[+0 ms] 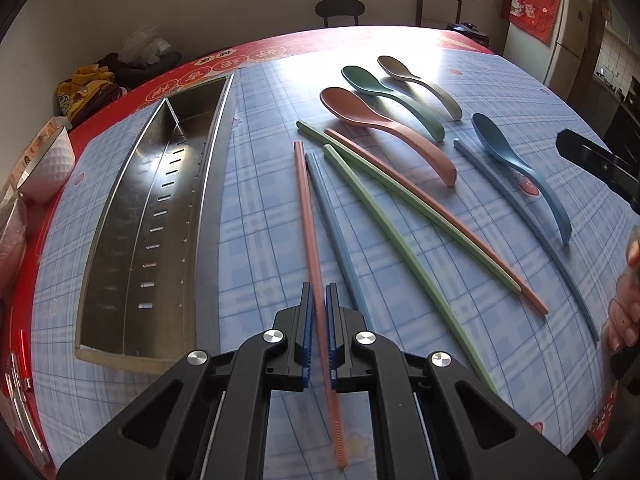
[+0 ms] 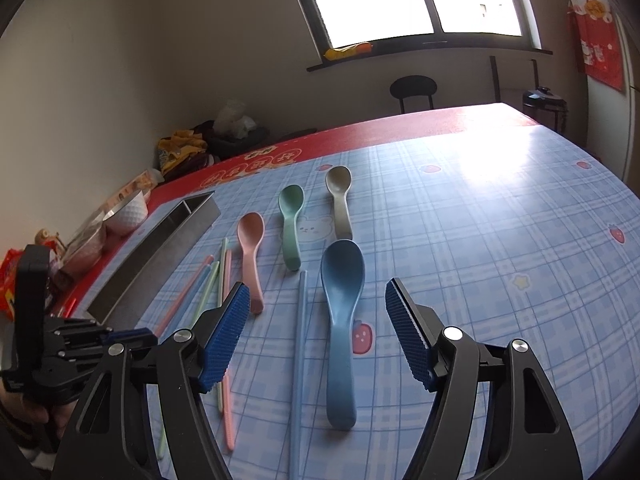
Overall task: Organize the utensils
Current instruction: 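Lift the pink chopstick off the cloth with the left gripper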
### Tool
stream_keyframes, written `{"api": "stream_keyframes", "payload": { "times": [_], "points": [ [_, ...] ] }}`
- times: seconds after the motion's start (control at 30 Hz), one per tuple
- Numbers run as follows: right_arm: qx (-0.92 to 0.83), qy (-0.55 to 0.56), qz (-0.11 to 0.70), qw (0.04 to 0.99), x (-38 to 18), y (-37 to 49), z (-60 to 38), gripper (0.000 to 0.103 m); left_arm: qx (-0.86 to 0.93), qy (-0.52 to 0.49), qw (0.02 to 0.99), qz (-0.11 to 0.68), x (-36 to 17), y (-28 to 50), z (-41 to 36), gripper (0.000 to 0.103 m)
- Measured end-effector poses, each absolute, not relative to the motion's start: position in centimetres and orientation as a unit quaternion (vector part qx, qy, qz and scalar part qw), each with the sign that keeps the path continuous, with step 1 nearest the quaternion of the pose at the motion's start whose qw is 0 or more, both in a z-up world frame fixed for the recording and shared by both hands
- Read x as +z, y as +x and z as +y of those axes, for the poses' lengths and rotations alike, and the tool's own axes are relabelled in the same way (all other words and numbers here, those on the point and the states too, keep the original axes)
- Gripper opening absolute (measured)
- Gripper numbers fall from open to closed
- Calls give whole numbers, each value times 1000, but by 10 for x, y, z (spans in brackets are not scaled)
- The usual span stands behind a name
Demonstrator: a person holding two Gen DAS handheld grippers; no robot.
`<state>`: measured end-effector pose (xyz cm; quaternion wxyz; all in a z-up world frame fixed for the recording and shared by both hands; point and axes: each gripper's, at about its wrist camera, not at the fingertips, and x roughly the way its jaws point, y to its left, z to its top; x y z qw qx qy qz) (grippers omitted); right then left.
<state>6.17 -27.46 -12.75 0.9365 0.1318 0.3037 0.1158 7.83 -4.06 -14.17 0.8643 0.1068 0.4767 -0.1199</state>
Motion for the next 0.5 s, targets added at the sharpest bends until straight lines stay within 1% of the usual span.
{"api": "stream_keyframes", "payload": {
  "times": [0.17,0.27,0.5],
  "points": [
    [123,133,307,935,-128,63,-275,68,-153,87,844,507,-139,60,-46,8],
    [125,131,308,934,-128,64,-273,68,-133,110,851,496,-142,63,-49,8],
    [129,142,309,931,-129,64,-276,68,-130,126,861,476,-143,79,-55,9]
  ]
}}
